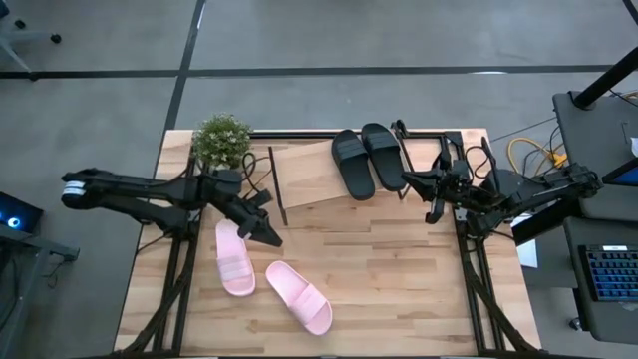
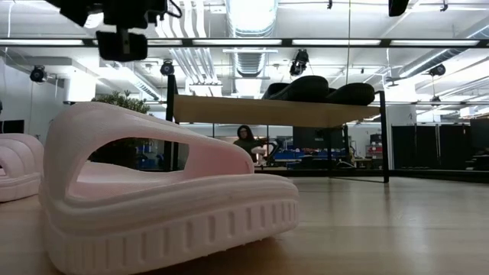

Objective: Pick and place slides into the shelf
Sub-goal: Put the bottom pink slipper on the shelf

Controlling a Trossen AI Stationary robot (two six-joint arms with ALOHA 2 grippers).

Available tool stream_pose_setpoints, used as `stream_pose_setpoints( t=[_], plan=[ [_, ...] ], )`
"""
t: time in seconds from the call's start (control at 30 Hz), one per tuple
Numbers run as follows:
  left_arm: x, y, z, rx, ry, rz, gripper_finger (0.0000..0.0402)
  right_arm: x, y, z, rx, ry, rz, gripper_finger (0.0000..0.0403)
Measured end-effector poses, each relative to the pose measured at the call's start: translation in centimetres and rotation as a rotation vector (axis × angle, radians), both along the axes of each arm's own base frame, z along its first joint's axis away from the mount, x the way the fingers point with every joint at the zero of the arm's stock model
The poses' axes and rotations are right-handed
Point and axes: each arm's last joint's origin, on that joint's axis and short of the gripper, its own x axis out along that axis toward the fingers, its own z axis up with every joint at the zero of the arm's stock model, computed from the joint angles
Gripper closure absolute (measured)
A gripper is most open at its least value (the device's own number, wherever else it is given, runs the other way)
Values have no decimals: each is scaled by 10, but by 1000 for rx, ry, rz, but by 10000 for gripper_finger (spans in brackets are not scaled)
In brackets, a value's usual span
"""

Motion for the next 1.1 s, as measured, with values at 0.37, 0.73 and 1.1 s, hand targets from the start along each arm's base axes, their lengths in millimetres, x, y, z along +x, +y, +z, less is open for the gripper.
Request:
stream_pose_setpoints(
  t=[0.37,0.73,1.1],
  plan=[
    [20,-20,12,234,54,22,277,0,0,1,6,-13,1,394],
    [43,-35,-16,24,198,-231,272,0,0,1,-13,-3,-1,394],
    [68,-40,2,-120,-46,-254,265,0,0,0,-18,6,-2,394]
  ],
)
